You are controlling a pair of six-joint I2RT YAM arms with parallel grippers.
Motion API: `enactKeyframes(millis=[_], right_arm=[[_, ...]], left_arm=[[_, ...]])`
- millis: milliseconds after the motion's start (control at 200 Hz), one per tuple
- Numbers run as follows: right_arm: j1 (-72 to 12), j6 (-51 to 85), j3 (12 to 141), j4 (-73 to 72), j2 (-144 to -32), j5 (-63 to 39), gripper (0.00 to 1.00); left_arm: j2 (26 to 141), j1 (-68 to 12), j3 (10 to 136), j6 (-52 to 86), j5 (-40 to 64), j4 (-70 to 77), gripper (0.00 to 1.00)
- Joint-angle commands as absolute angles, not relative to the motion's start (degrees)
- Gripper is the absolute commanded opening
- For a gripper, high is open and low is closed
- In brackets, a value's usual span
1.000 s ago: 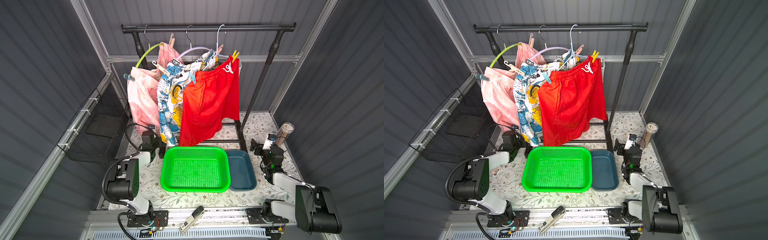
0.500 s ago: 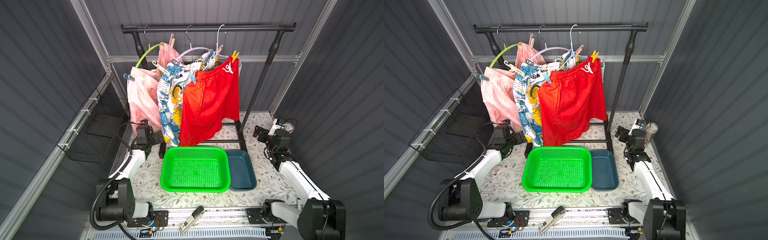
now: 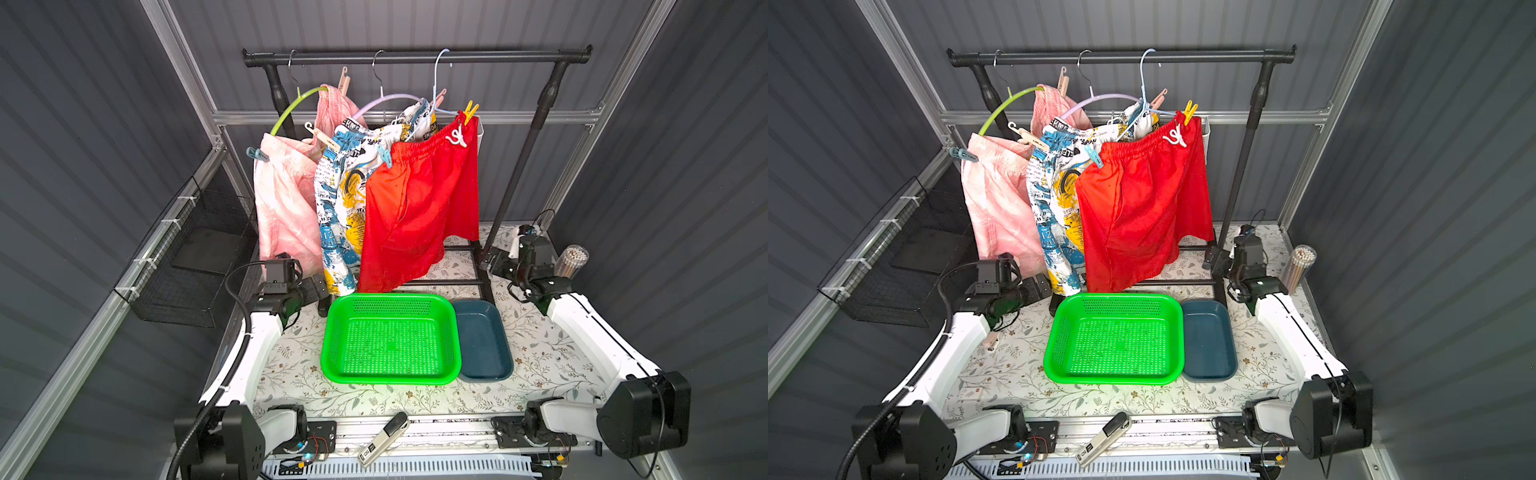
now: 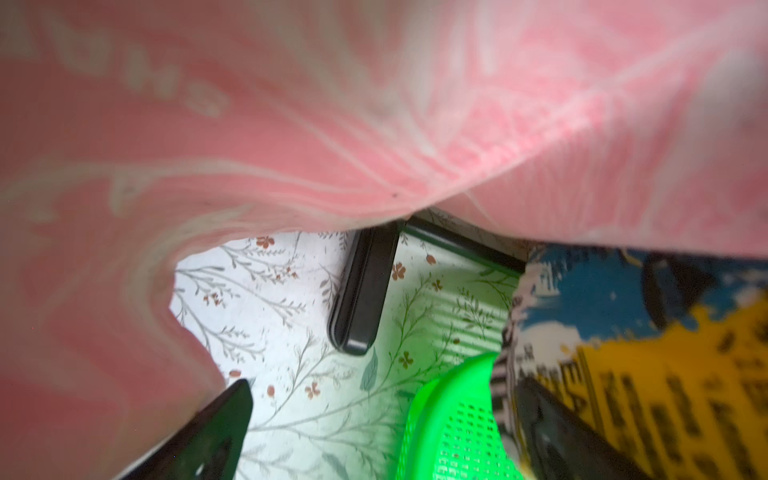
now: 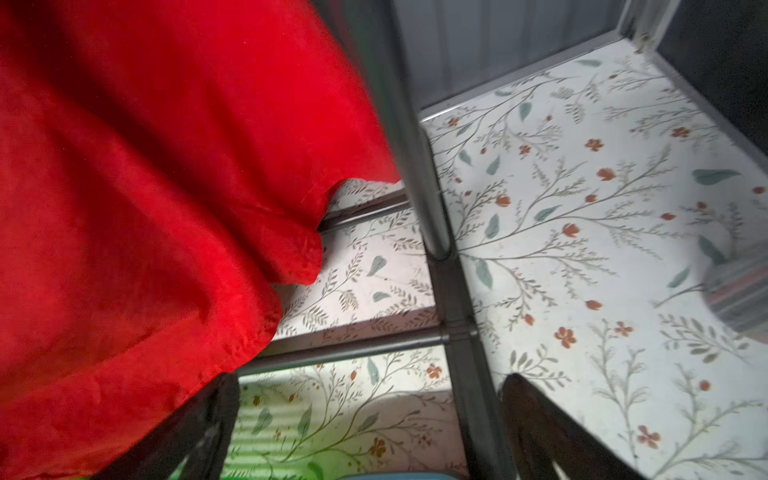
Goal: Remove the clothespins securing shorts to the hanger
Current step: Pick up the hanger from the clothesline.
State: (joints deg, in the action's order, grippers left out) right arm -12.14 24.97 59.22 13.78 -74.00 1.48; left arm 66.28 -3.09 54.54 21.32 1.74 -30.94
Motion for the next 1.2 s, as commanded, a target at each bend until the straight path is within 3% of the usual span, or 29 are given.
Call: enactKeyframes(millis=[0, 405, 926, 1196], right_arm=[[-15.44, 24.62, 60.62, 19.52, -73.75, 3.88, 0.99], [-21.56, 25.74, 65.71, 28.24, -70.43, 3.94, 0.99], [-23.44, 24.17, 63.57, 26.75, -66.10, -1.79, 0.99], [-25.23, 23.88, 62.32, 24.39, -66.47, -4.33, 0.99]], left_arm=[[63.40, -4.66, 59.80, 21.38, 1.19, -41.06, 1.00], [60.55, -11.51, 77.86, 19.85, -5.31, -53.73, 1.00], [71.21, -11.51, 108.68, 7.29, -14.16, -66.00, 1.00], [78.78, -11.51, 118.08, -2.00, -18.90, -64.49, 0.99]])
